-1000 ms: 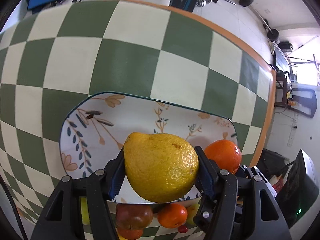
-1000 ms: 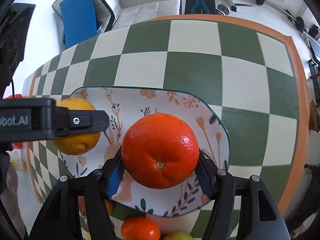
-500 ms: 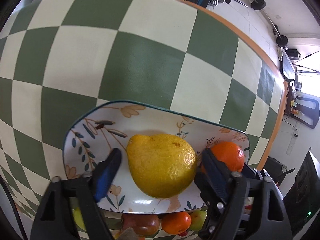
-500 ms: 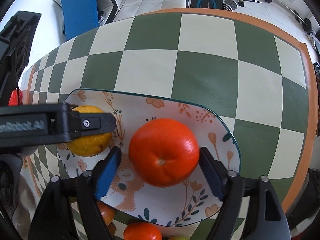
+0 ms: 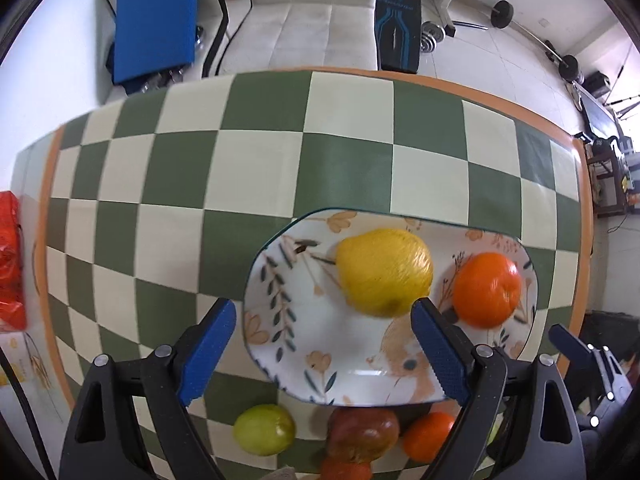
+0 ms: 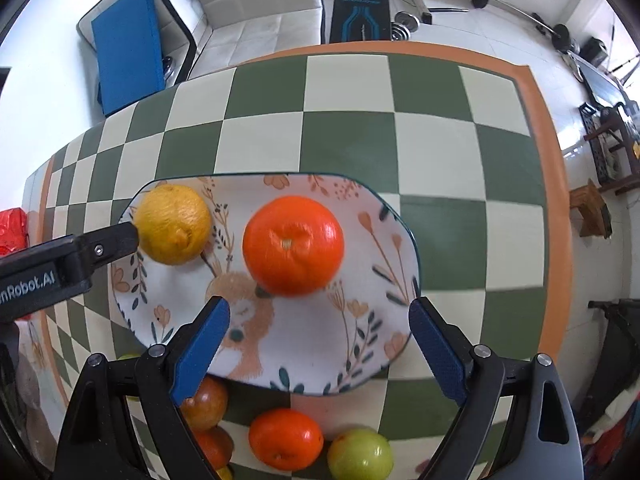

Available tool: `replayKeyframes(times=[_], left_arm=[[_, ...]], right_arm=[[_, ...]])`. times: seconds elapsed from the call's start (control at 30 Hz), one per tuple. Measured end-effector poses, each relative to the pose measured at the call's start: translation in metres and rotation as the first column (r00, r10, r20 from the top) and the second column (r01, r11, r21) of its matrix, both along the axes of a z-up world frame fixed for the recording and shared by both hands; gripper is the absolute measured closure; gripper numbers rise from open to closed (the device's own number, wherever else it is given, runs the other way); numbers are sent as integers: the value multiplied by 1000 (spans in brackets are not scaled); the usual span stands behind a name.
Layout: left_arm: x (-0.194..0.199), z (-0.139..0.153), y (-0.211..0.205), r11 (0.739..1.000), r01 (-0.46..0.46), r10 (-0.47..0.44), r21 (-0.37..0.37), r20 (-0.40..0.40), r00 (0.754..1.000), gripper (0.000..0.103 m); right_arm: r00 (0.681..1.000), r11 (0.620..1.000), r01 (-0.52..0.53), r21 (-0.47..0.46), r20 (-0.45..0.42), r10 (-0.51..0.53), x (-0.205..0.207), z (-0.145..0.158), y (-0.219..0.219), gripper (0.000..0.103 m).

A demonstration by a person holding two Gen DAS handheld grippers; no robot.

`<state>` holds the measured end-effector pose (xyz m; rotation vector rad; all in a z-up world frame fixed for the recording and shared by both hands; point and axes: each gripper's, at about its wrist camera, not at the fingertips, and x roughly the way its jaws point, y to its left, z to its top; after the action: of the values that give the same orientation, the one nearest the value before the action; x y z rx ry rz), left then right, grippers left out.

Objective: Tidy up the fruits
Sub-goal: 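Open the left tool on the plate while the right tool releases the orange beside it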

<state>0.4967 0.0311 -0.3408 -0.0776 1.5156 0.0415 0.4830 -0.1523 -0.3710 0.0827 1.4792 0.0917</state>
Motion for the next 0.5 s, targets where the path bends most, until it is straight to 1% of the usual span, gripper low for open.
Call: replayKeyframes(times=[0.1, 0.23, 0.5], left_arm=[[-18, 20, 2, 999, 25, -26, 21, 49, 998, 13], [-46, 46, 5, 999, 39, -43, 35, 119, 992, 13], [-97, 90, 8, 998, 56, -61, 27, 213, 975, 13]], right_arm=[[999, 1000, 21, -9, 26, -20, -16, 13, 1, 10], [997, 999, 35, -28, 73, -32, -43, 39, 0, 10], [985, 999, 47, -27, 165, -42, -92, 95, 3, 10]])
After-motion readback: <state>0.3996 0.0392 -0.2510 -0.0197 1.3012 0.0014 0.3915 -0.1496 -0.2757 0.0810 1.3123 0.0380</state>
